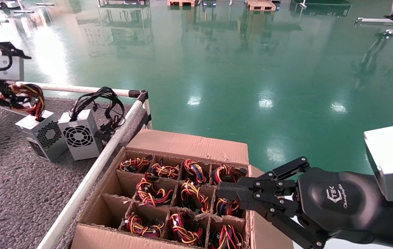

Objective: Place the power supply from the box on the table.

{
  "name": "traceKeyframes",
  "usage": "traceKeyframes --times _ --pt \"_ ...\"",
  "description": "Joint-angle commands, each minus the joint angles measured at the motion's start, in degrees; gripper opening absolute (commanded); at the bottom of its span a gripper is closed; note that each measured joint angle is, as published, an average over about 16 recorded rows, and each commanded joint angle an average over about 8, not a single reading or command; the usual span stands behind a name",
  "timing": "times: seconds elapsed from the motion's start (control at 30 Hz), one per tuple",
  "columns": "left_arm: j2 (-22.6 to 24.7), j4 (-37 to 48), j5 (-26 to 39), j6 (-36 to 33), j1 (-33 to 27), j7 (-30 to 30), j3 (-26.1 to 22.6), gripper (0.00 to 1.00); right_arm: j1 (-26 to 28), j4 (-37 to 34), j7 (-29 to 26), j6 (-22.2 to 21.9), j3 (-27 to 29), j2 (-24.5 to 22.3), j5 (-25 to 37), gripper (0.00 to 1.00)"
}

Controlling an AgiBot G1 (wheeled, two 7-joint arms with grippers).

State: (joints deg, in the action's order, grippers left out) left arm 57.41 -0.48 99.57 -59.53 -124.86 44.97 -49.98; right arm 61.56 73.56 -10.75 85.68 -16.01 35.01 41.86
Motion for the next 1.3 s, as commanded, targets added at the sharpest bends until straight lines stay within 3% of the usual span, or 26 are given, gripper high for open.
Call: traceKeyframes --times 0.03,0.8,1.3 --pt "0.11 -0.46 0.02 -0.25 -0.36 0.44 -0.03 1.00 0.00 0.00 0.00 0.00 0.00 0.00 0.00 0.00" --pt "2.09 -0.07 2.53 -5.17 -4.93 0.15 -3.19 1.00 0.00 0.00 0.00 0.00 0.00 0.00 0.00 0.00" --pt "1.53 2.12 -2.98 -7.57 -3.61 -2.98 2.03 1.00 0.00 0.00 0.00 0.00 0.00 0.00 0.00 0.01"
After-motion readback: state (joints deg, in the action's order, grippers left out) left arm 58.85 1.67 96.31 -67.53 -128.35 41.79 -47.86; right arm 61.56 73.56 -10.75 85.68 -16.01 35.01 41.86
